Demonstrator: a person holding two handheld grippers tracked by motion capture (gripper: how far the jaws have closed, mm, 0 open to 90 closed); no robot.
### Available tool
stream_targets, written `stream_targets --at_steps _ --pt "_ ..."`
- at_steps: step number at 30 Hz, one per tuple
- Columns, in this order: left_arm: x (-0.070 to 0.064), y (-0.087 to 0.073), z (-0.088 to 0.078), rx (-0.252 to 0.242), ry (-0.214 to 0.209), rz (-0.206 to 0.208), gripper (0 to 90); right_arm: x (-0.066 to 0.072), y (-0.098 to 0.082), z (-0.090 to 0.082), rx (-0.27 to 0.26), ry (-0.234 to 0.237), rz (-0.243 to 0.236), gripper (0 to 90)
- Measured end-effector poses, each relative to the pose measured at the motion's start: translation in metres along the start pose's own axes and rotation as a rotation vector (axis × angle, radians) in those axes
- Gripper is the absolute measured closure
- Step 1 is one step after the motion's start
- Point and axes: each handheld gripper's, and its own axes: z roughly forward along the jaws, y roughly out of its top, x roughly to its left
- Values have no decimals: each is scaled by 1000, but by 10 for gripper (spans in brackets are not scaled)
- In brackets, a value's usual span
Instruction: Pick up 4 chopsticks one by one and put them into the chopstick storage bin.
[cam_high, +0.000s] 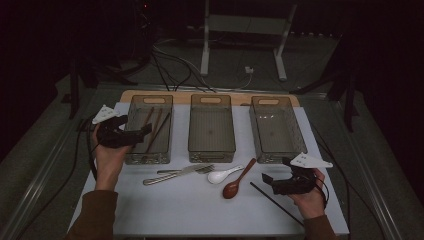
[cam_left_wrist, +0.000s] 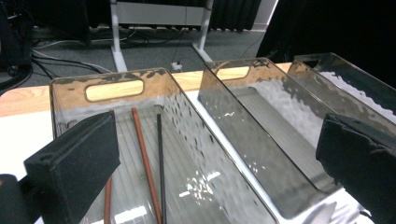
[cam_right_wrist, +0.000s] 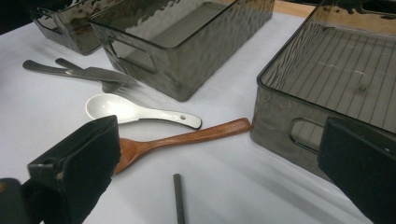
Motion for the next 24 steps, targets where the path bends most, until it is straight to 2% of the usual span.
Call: stream_targets --at_steps 4,9,15,24 --pt "-7 -10 -9 -12 0 16 7 -1 1 0 22 -3 -15 0" --pt "-13 -25 -16 -2 6 40 7 -3 1 -2 47 -8 -24 0" --pt "-17 -44 -27 -32 4 30 7 -6 3 -3 64 -10 -28 0" --pt "-23 -68 -38 -52 -1 53 7 -6 4 -1 98 6 -34 0"
